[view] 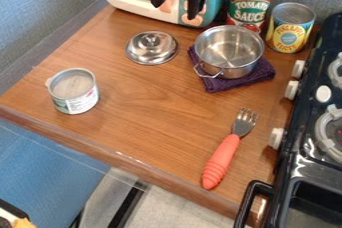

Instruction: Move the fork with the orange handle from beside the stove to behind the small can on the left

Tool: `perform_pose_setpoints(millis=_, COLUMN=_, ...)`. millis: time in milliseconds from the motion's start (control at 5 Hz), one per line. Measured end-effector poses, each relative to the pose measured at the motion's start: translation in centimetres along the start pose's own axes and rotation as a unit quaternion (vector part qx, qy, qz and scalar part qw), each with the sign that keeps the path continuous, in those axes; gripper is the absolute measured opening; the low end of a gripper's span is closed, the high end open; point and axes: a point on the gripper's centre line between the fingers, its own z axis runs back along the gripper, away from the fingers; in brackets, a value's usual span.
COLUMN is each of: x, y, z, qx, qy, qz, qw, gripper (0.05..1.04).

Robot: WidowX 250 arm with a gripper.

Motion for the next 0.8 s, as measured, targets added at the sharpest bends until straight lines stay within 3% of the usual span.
perform_pose_setpoints(millis=200, x=-0.5, y=-0.2, z=-1.4, qx=-0.003, qy=0.024, qz=0.0, qw=0.9997, gripper=1.001)
perform_pose_setpoints(millis=600, x=-0.4, y=-4.0, z=-1.2, qx=-0.008, qy=0.048, qz=-0.043, qw=0.9979, gripper=1.001)
perform_pose_setpoints(millis=800, x=-1.8, y=-6.4, z=-0.9, qx=-0.011, qy=0.066, qz=-0.056, qw=0.9962, gripper=1.001)
